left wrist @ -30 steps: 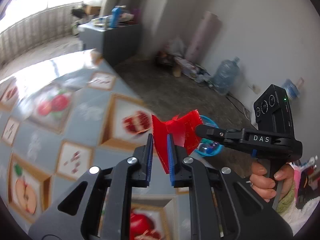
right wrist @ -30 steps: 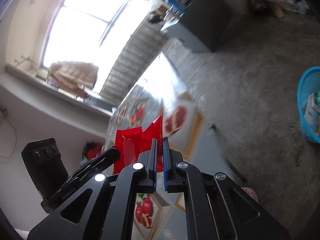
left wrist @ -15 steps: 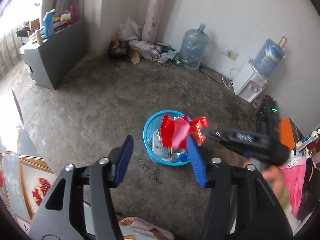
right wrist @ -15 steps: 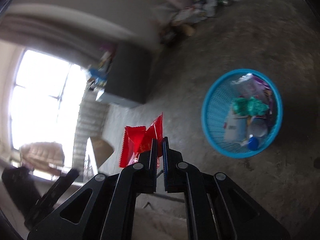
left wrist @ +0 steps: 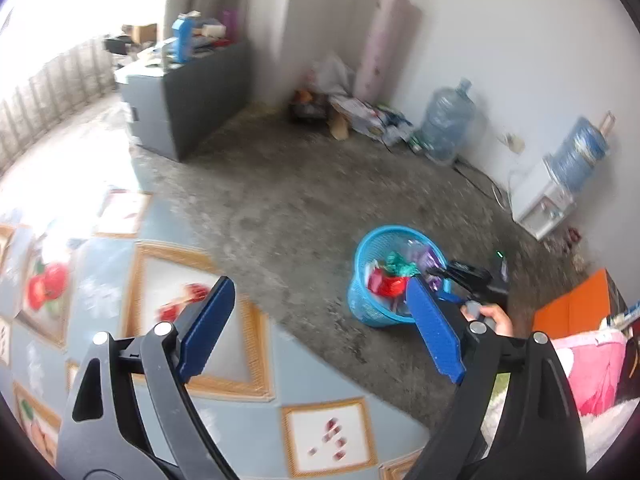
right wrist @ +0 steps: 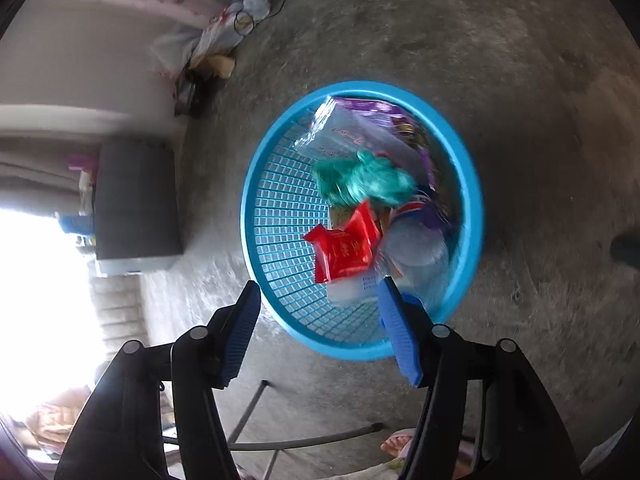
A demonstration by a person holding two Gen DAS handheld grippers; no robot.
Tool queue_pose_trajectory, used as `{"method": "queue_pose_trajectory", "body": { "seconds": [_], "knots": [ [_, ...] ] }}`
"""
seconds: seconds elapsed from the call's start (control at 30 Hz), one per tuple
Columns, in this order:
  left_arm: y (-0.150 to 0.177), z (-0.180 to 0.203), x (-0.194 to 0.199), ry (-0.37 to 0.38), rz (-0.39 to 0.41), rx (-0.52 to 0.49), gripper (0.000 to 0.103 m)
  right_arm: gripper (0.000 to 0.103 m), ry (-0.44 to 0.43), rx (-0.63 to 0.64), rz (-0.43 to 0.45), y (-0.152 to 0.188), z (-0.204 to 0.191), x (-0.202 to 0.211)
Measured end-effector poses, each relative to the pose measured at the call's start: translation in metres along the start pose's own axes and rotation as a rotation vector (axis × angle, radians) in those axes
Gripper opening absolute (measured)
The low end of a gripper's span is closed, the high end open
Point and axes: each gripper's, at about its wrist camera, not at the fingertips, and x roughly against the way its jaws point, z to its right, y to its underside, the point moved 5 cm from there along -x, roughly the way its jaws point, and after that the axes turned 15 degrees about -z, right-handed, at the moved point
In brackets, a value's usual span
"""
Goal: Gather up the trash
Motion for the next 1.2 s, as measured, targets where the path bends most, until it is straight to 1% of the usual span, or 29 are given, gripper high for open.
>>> {"method": "queue_pose_trajectory", "body": {
  "seconds": [0.1,0.13,0.2,0.27,0.33,0.4,0.47,0.5,0.6,0.63,0.67,0.7,0.77,0.83,0.87,0.93,0.97,1.0,1.1,1.2],
  "knots": [
    [0.009,-0.017,0.024,-0.005,0.052,0.059,0.087,0.061,0.004,0.049,0.056,0.012,-0.005,0.026],
    [0.012,-0.022,0.034,-0.006,0.079,0.081,0.09,0.062,0.007,0.074,0.077,0.015,-0.011,0.037],
    [0.018,-0.028,0.051,-0.008,0.132,0.11,0.091,0.062,0.02,0.136,0.127,0.025,-0.026,0.059],
    [0.025,-0.03,0.067,-0.013,0.182,0.131,0.092,0.064,0.034,0.212,0.175,0.037,-0.048,0.081],
    [0.031,-0.03,0.079,-0.013,0.209,0.14,0.093,0.067,0.042,0.295,0.219,0.052,-0.075,0.1],
    [0.036,-0.029,0.09,-0.023,0.231,0.147,0.094,0.071,0.058,0.409,0.268,0.076,-0.108,0.118],
    [0.043,-0.03,0.104,-0.055,0.268,0.164,0.094,0.081,0.085,0.536,0.319,0.107,-0.142,0.135],
    [0.047,-0.032,0.111,-0.07,0.289,0.17,0.094,0.083,0.103,0.603,0.344,0.124,-0.158,0.143],
    [0.059,-0.034,0.131,-0.11,0.334,0.184,0.094,0.092,0.127,0.773,0.399,0.174,-0.192,0.16],
    [0.062,-0.035,0.135,-0.133,0.339,0.195,0.094,0.095,0.132,0.836,0.407,0.194,-0.203,0.163],
    [0.064,-0.037,0.139,-0.164,0.34,0.212,0.094,0.096,0.138,0.878,0.407,0.208,-0.21,0.165],
    [0.069,-0.04,0.143,-0.204,0.341,0.236,0.094,0.096,0.143,0.916,0.403,0.223,-0.216,0.165],
    [0.077,-0.046,0.151,-0.26,0.348,0.272,0.094,0.096,0.162,0.98,0.384,0.249,-0.225,0.162],
    [0.089,-0.054,0.158,-0.335,0.355,0.314,0.094,0.096,0.176,1.035,0.37,0.271,-0.231,0.158],
    [0.095,-0.057,0.162,-0.384,0.357,0.337,0.094,0.096,0.187,1.057,0.367,0.28,-0.233,0.156],
    [0.108,-0.065,0.168,-0.464,0.362,0.374,0.094,0.096,0.211,1.096,0.374,0.298,-0.235,0.158],
    [0.114,-0.068,0.17,-0.488,0.365,0.388,0.094,0.096,0.223,1.118,0.383,0.309,-0.236,0.161],
    [0.12,-0.07,0.172,-0.498,0.364,0.398,0.094,0.096,0.231,1.144,0.392,0.32,-0.238,0.163],
    [0.136,-0.08,0.172,-0.515,0.327,0.432,0.094,0.096,0.239,1.231,0.408,0.35,-0.243,0.173],
    [0.149,-0.088,0.169,-0.52,0.294,0.495,0.094,0.096,0.245,1.291,0.393,0.375,-0.246,0.179]
  ]
}}
